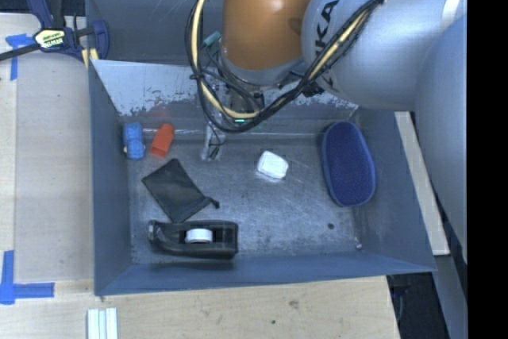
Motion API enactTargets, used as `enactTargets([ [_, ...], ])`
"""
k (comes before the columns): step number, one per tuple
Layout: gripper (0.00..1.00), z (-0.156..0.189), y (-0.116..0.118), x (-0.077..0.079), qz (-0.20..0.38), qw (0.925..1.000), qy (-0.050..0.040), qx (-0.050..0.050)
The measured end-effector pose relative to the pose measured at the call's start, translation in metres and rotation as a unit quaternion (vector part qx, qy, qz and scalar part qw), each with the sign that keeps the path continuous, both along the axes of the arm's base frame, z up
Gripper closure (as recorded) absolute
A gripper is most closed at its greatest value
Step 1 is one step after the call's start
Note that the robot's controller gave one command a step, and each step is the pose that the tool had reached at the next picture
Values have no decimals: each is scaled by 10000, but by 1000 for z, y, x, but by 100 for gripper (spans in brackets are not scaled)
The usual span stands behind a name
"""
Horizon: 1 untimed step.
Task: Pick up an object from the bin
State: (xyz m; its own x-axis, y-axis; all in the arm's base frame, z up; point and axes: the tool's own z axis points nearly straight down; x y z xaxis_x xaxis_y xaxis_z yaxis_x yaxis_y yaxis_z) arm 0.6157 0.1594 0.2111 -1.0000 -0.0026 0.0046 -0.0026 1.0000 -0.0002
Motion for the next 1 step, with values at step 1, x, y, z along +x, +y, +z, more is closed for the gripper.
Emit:
enactTargets([
  [1, 0, -131, 62, -77, 1000, 9950, -37, 6],
])
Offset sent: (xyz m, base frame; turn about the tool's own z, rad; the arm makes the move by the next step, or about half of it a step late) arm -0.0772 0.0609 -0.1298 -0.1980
